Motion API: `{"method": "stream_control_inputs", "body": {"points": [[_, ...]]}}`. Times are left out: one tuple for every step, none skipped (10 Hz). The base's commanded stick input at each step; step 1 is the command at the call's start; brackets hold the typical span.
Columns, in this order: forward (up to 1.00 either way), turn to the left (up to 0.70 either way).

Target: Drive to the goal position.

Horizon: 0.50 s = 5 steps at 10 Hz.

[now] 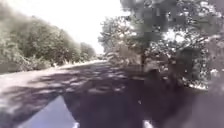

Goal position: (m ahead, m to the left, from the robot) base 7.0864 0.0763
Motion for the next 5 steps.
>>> {"method": "stream_control_inputs", "body": {"points": [[0.50, 0.00], [0.50, 0.00], [0.50, 0.00], [0.50, 0.00], [0.50, 0.00]]}}
